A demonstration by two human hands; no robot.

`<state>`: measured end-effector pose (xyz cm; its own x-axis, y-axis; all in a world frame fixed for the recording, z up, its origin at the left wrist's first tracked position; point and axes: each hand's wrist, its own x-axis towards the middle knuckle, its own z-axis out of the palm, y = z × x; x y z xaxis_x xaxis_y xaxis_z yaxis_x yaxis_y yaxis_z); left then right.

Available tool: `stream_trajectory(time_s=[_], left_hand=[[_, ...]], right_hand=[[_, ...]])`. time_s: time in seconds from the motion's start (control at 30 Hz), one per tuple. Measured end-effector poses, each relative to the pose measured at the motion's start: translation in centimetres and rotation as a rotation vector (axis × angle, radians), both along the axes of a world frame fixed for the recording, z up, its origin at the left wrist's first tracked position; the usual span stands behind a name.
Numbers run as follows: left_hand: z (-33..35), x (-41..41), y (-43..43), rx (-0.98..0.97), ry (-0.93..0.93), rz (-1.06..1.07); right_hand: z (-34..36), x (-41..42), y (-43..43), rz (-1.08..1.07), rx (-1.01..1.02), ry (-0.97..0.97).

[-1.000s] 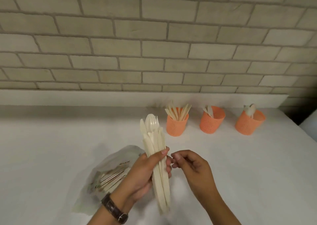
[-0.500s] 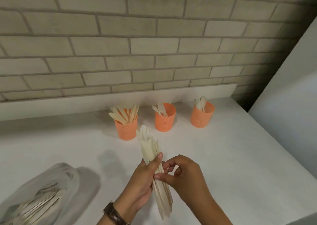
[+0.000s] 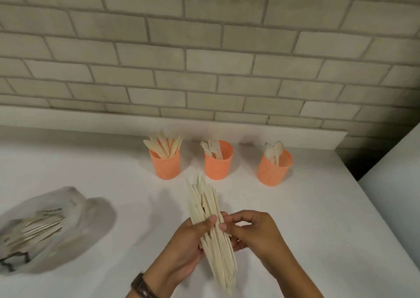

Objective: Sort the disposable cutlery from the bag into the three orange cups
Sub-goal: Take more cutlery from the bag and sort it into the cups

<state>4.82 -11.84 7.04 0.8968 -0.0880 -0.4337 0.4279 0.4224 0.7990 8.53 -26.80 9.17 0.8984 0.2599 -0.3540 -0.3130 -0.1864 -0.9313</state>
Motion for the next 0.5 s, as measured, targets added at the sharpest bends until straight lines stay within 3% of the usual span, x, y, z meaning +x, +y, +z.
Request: stream_trajectory(time_s=[0.17,0.5], left_hand=[[0.0,-0.3,-0.8,-0.008,0.019,0.135],[-0.2,-0.4,1.3,0.024,-0.079,0.074]], right_hand=[[-0.3,0.2,0.8,0.089,-0.015,-0.020],[-0.1,1.3,2.1,0.151,0.019,-0.008]])
